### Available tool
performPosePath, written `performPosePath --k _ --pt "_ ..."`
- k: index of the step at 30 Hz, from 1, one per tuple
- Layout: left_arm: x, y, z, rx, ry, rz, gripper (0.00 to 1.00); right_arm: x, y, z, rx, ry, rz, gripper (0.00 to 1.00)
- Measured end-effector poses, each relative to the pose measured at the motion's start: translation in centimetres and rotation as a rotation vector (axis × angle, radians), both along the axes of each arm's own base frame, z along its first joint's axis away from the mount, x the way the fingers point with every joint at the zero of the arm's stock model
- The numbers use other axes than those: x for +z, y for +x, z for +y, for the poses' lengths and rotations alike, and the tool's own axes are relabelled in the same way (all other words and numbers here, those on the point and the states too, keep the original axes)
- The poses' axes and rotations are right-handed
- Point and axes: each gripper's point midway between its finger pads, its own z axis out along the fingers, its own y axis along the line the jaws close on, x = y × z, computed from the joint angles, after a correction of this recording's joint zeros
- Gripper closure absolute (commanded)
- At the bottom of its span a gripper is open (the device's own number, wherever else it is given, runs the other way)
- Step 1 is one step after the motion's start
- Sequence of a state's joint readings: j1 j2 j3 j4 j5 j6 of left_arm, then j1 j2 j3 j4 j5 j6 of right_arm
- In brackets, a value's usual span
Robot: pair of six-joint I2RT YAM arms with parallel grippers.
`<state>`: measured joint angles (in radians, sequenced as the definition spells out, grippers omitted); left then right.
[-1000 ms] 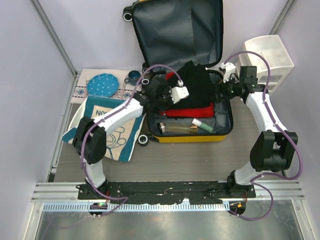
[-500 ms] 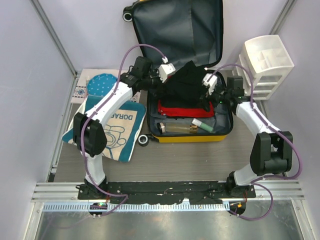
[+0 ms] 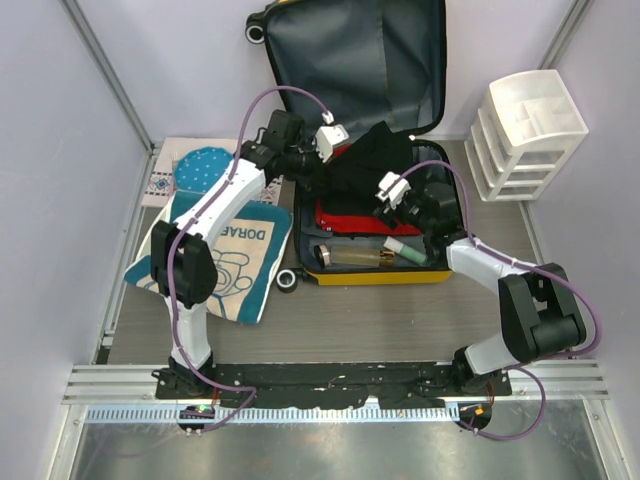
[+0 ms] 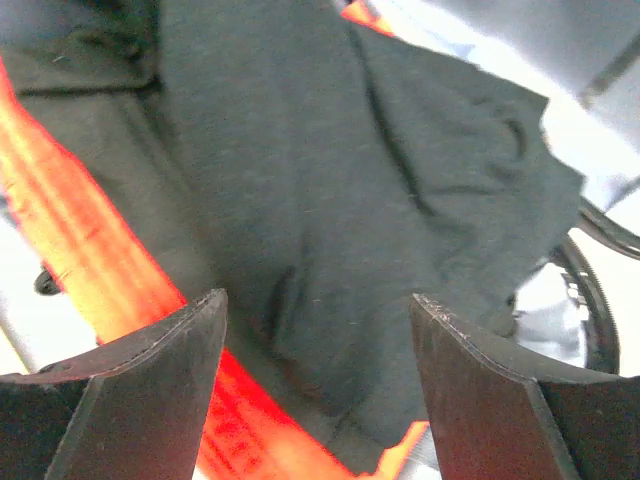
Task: Open, take out, and arrange the luggage
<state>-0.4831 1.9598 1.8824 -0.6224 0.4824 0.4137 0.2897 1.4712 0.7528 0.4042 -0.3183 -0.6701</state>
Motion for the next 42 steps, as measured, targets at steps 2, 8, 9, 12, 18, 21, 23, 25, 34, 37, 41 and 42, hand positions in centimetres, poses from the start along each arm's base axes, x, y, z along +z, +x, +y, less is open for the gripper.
performPosePath --k 2,8,9,12,18,21,23,25,34,37,41,42 --pt "0.0 0.1 0.1 0.0 -0.003 0.002 1.0 1.3 0.8 -0.5 -0.033 0.022 -0.049 0.21" --pt "0.1 0.1 0.4 0.004 -0.011 0.012 1.0 1.7 2.7 -1.3 -0.068 0.038 -0.068 0.2" --pt "0.1 0.1 0.5 0.006 -0.015 0.016 1.0 1.4 2.9 -1.4 -0.07 0.038 -0.062 0.19" --pt "0.6 0.2 0.6 0.012 -0.023 0.019 1.0 0.5 3.4 -2.0 -0.067 0.047 -0.03 0.18" --pt "1.3 0.5 0.8 0.03 -0.043 0.025 1.0 1.4 3.5 -1.9 0.011 0.063 -0.021 0.17" --pt "1.6 0.6 0.9 0.039 -0.051 0.027 1.0 1.1 3.0 -1.3 0.055 0.058 -0.006 0.17" --pt "2.0 0.8 1.0 0.046 -0.058 0.026 1.0 0.6 2.6 -1.1 0.076 0.053 0.011 0.17" --pt "2.2 0.9 1.1 0.052 -0.062 0.025 1.0 0.4 2.3 -0.8 0.092 0.053 0.023 0.17" --pt "2.6 1.0 1.2 0.059 -0.069 0.027 1.0 0.7 2.7 -0.1 0.075 0.017 -0.016 0.23" --pt "2.7 1.0 1.3 0.062 -0.076 0.032 1.0 0.7 3.8 -0.8 0.019 -0.015 -0.058 0.23" --pt "2.9 0.7 1.2 0.054 -0.088 0.047 1.0 0.0 5.1 -2.1 -0.056 -0.061 -0.086 0.38" --pt "2.8 0.6 1.2 0.053 -0.088 0.052 1.0 -0.1 5.3 -2.2 -0.066 -0.068 -0.091 0.59"
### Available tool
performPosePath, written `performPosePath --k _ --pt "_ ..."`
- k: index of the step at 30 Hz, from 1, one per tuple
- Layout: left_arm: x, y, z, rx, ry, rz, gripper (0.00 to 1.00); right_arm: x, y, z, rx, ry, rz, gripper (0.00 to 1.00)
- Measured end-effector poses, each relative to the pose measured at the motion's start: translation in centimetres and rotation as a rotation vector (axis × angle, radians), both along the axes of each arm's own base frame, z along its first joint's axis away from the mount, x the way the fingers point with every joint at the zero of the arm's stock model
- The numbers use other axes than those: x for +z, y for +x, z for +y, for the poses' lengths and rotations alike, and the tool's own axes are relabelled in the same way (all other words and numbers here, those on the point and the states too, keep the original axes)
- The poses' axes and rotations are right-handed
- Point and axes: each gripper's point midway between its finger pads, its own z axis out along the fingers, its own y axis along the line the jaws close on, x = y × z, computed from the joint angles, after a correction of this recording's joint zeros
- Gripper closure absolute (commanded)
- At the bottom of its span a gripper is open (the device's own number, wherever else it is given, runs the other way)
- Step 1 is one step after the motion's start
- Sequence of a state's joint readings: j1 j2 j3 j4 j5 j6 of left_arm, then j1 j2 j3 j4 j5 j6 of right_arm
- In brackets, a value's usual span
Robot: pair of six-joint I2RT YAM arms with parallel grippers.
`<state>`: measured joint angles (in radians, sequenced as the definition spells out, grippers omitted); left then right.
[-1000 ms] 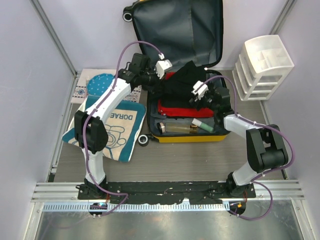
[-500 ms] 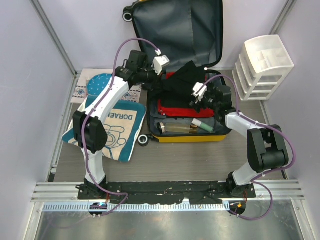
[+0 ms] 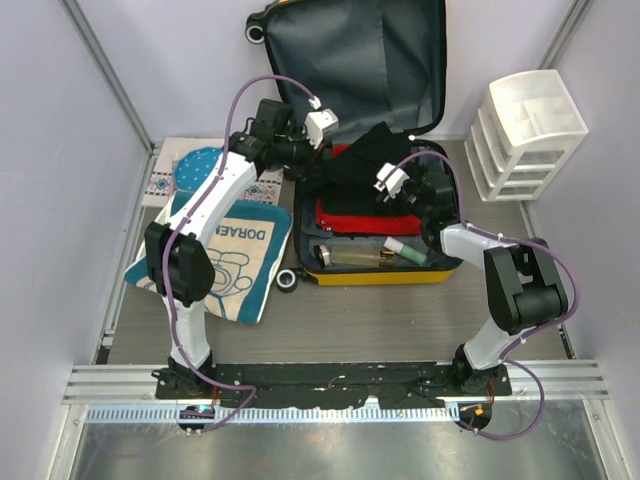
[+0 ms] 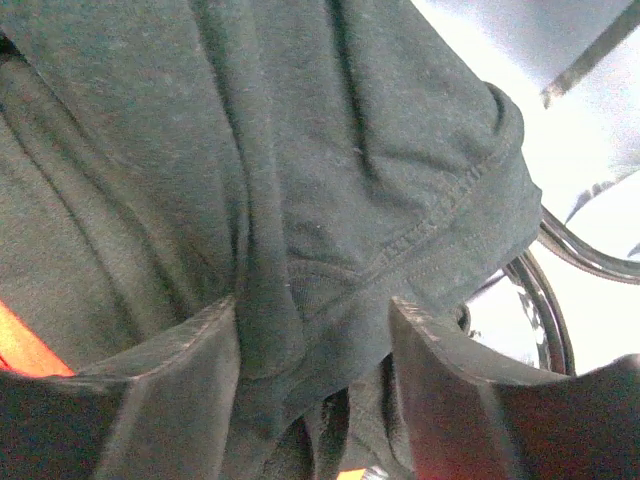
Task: Open, take out, and arrange the luggage
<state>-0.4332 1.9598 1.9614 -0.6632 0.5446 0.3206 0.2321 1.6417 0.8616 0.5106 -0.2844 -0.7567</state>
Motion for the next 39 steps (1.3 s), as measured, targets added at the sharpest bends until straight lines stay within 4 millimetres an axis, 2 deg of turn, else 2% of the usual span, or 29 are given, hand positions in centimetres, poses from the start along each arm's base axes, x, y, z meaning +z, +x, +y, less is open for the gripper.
performPosePath --k 2,3,7,10,12,16,18,20,23,27,31,36,39 --pt "0.0 -0.1 0.0 -0.003 -0.001 0.003 1.0 0.2 0.3 -0.2 -0.012 -0.01 -0.011 0.77" --pt "0.0 -0.1 0.0 -0.004 -0.002 0.004 1.0 0.5 0.4 -0.3 -0.016 -0.008 -0.018 0.99" --pt "0.2 0.2 0.2 0.005 -0.002 -0.002 1.0 2.5 1.4 -0.5 -0.037 0.017 -0.047 0.99" --pt "1.1 0.8 0.8 0.022 -0.01 -0.025 1.0 4.9 1.3 -0.7 -0.042 0.055 -0.057 0.99" --pt "2.0 1.4 1.3 0.033 -0.018 -0.046 1.0 7.3 0.8 -0.6 -0.032 0.086 -0.069 0.99" --pt "4.2 2.5 2.8 0.049 -0.039 -0.106 1.0 14.2 -1.0 0.1 0.013 0.158 -0.122 0.99" --pt "5.4 2.6 3.8 0.052 -0.057 -0.125 1.0 17.0 -2.2 0.8 0.042 0.182 -0.14 0.99" --pt "7.0 2.5 5.1 0.052 -0.082 -0.153 1.0 19.7 -3.8 2.1 0.088 0.207 -0.141 0.99" --pt "9.6 1.7 7.5 0.05 -0.121 -0.2 1.0 21.8 -6.6 4.8 0.168 0.236 -0.114 0.99" --pt "13.0 -0.4 12.3 0.076 -0.139 -0.28 1.0 22.4 -10.6 10.0 0.301 0.262 -0.037 0.99" --pt "15.2 -2.6 16.7 0.122 -0.142 -0.339 1.0 22.6 -13.9 14.8 0.409 0.277 0.023 0.99" --pt "16.8 -5.0 21.5 0.189 -0.145 -0.389 1.0 24.3 -15.7 19.2 0.479 0.3 0.028 0.99" --pt "17.1 -6.8 23.4 0.237 -0.138 -0.414 1.0 25.1 -16.9 21.0 0.514 0.303 0.03 0.99"
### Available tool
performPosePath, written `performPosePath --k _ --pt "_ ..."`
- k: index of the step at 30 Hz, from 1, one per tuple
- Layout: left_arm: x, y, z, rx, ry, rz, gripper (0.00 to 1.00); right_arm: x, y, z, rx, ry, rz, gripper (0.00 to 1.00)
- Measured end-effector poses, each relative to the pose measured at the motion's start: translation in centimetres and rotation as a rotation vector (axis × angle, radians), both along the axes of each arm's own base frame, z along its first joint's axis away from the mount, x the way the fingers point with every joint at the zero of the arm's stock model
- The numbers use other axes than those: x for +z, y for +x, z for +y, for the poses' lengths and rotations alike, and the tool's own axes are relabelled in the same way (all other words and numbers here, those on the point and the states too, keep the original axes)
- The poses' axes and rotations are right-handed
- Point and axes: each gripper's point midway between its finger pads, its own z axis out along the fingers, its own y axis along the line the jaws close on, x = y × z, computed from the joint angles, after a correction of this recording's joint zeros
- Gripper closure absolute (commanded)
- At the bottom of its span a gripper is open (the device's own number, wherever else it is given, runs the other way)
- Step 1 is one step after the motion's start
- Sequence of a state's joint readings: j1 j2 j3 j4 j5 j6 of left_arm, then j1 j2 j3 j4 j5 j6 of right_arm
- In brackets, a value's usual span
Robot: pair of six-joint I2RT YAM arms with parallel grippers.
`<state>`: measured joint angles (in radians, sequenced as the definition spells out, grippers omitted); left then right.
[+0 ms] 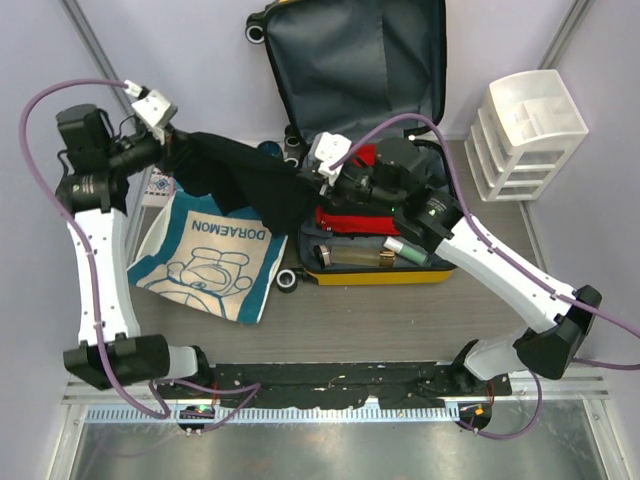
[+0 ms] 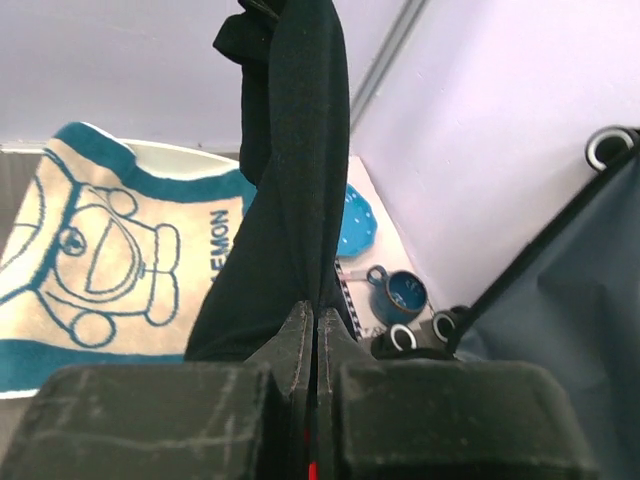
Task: Open, take out, and arrange the luggage
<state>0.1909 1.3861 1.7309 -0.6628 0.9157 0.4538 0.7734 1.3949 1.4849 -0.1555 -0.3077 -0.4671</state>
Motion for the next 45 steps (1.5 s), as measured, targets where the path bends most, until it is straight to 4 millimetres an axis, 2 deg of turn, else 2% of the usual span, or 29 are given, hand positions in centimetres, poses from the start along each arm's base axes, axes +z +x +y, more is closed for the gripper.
performPosePath --k 7,11,14,16,19,22,25,31,34,36,41,45 --pt "2.4 -4.7 3.5 0.155 0.106 -0.142 1.0 1.9 -4.6 4.1 0.113 0.005 -0.015 0.99" --pt "2.9 -8.1 5.0 0.262 0.213 -0.235 1.0 1.9 -8.6 6.4 0.198 -0.013 -0.032 0.99" --pt "2.6 -9.1 5.8 0.312 0.269 -0.259 1.0 1.4 -11.0 7.9 0.255 -0.03 -0.026 0.99" --pt "2.4 -9.5 6.3 0.344 0.298 -0.267 1.0 1.3 -11.6 8.6 0.271 -0.033 -0.019 0.99" --pt "1.5 -9.2 7.4 0.387 0.335 -0.252 1.0 1.0 -11.2 9.5 0.266 -0.035 -0.003 0.99" --pt "-0.9 -8.2 8.5 0.407 0.365 -0.197 1.0 -0.1 -10.2 10.2 0.247 -0.049 0.013 0.99" --pt "-3.5 -7.1 9.1 0.4 0.379 -0.139 1.0 -1.9 -8.4 10.6 0.212 -0.074 0.043 0.99" --pt "-10.2 -3.8 9.9 0.362 0.334 0.02 1.0 -6.6 -2.2 9.8 0.104 -0.133 0.122 0.99" --pt "-12.1 -2.1 9.9 0.338 0.287 0.059 1.0 -8.7 0.3 9.5 0.063 -0.154 0.142 0.99" --pt "-13.1 -0.8 9.8 0.319 0.252 0.076 1.0 -9.6 1.2 9.6 0.052 -0.161 0.146 0.99" --pt "-15.7 1.6 10.1 0.268 0.187 0.103 1.0 -11.0 1.7 10.7 0.076 -0.172 0.139 0.99" --pt "-17.9 1.9 11.1 0.212 0.165 0.128 0.99 -13.0 1.3 11.8 0.111 -0.183 0.152 0.99"
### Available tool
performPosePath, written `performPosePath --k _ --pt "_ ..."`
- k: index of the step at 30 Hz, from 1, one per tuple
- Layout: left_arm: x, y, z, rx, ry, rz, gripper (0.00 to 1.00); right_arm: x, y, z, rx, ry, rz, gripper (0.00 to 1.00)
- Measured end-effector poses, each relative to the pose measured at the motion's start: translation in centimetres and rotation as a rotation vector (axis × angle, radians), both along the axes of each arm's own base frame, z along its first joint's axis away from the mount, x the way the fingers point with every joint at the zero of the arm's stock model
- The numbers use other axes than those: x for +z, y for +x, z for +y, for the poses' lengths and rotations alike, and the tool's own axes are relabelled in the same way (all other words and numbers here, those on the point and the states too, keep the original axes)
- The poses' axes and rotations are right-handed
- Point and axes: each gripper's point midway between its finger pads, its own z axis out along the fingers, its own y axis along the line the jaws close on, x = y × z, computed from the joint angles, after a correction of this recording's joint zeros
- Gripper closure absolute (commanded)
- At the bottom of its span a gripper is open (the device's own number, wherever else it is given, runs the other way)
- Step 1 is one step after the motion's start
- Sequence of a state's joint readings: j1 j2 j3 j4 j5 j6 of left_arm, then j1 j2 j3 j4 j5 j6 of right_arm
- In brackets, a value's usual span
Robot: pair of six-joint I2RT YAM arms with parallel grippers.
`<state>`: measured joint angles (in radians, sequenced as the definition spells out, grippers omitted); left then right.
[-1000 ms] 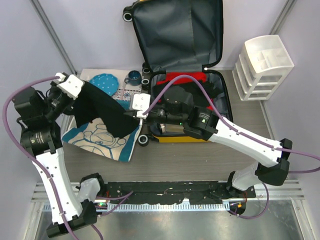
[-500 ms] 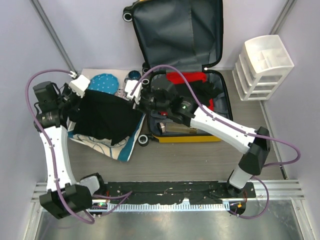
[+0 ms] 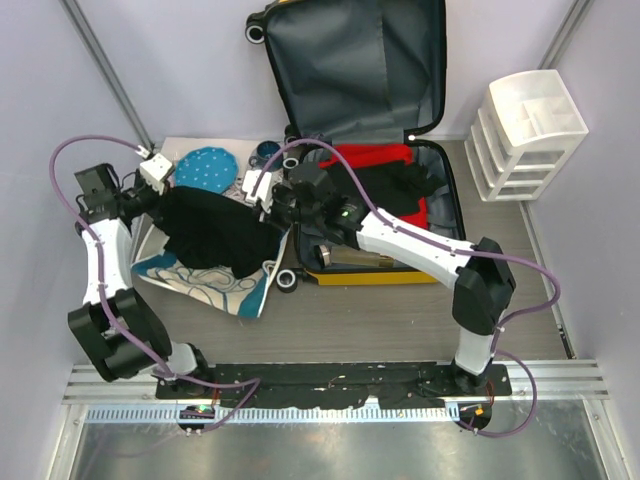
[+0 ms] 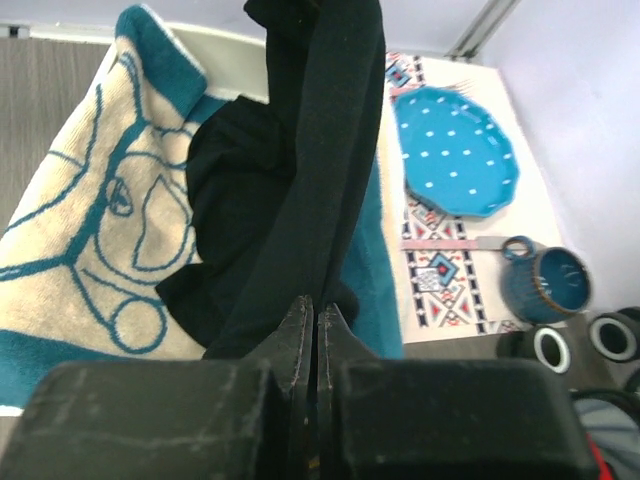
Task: Open, take out, and arrange the luggage
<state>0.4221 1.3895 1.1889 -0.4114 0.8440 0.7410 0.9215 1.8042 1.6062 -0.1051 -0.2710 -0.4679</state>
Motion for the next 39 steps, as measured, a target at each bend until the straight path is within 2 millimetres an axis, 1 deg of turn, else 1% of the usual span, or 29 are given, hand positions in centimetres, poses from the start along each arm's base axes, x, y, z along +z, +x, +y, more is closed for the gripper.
performPosePath --k 2,5,8,10,11,14,16,18,19,20,21,22,23,24,25,27,28,30,32,33,34,36,37,39 --pt "-1.7 -0.6 0.4 -0.054 0.02 0.027 0.96 -1.7 -0.5 0.4 0.022 -0.021 0.021 0.99" --pt "-4.9 -2.0 0.7 -0.14 0.07 0.099 0.94 -4.7 -1.3 1.0 0.059 -0.067 0.058 0.99" --pt "-7.9 -3.4 0.9 -0.207 0.108 0.172 0.93 -7.7 -2.4 2.0 0.106 -0.116 0.092 0.99" --pt "-9.6 -4.2 1.3 -0.243 0.136 0.214 0.93 -9.2 -3.1 2.5 0.131 -0.142 0.111 0.99" --pt "-10.4 -4.5 1.5 -0.26 0.152 0.234 0.93 -10.0 -3.9 2.9 0.15 -0.156 0.121 0.99" --pt "-12.3 -5.5 2.1 -0.3 0.197 0.276 0.93 -12.0 -5.3 3.6 0.192 -0.191 0.142 0.99" --pt "-13.3 -6.2 2.4 -0.33 0.227 0.3 0.92 -13.1 -6.2 4.1 0.22 -0.212 0.151 0.99" --pt "-13.7 -6.8 2.6 -0.357 0.25 0.311 0.91 -14.0 -6.9 4.3 0.24 -0.228 0.163 0.99" --pt "-13.8 -7.1 2.6 -0.373 0.263 0.316 0.84 -14.4 -7.3 4.3 0.252 -0.237 0.17 0.95" --pt "-13.9 -7.4 2.7 -0.386 0.274 0.318 0.79 -14.6 -7.7 4.4 0.263 -0.243 0.175 0.87" --pt "-14.0 -7.7 2.7 -0.404 0.286 0.321 0.71 -14.7 -8.1 4.4 0.273 -0.247 0.18 0.76" --pt "-14.1 -8.2 2.7 -0.421 0.294 0.327 0.53 -14.8 -8.5 4.5 0.285 -0.252 0.186 0.53" --pt "-14.2 -8.5 2.8 -0.431 0.299 0.332 0.48 -14.9 -8.9 4.5 0.298 -0.256 0.194 0.47" --pt "-14.2 -8.9 2.9 -0.44 0.303 0.339 0.42 -14.9 -9.3 4.5 0.308 -0.261 0.205 0.43" --pt "-14.2 -9.3 3.1 -0.443 0.298 0.348 0.3 -14.8 -9.5 4.5 0.317 -0.263 0.211 0.31" --pt "-13.5 -10.1 3.7 -0.43 0.276 0.363 0.24 -14.7 -9.6 4.5 0.319 -0.261 0.22 0.28" --pt "-13.0 -10.2 4.0 -0.423 0.27 0.359 0.24 -14.7 -9.6 4.5 0.316 -0.26 0.223 0.27" --pt "-11.3 -10.1 4.8 -0.393 0.251 0.338 0.22 -14.5 -9.4 4.3 0.303 -0.255 0.238 0.27" --pt "-9.1 -9.2 5.6 -0.36 0.25 0.291 0.21 -14.0 -8.9 3.9 0.278 -0.244 0.262 0.27" --pt "-7.8 -8.7 5.7 -0.345 0.25 0.261 0.2 -13.3 -8.4 3.5 0.26 -0.233 0.271 0.27" --pt "-6.7 -8.2 5.7 -0.335 0.246 0.235 0.21 -12.4 -7.7 3.0 0.237 -0.216 0.278 0.27" --pt "-4.1 -7.2 5.1 -0.309 0.217 0.184 0.23 -9.8 -5.9 1.6 0.184 -0.167 0.281 0.27" --pt "-2.9 -6.8 4.5 -0.303 0.201 0.167 0.24 -8.5 -5.2 1.0 0.161 -0.142 0.279 0.28" --pt "-1.1 -6.3 2.5 -0.303 0.161 0.155 0.25 -4.7 -2.9 -1.2 0.084 -0.066 0.277 0.3"
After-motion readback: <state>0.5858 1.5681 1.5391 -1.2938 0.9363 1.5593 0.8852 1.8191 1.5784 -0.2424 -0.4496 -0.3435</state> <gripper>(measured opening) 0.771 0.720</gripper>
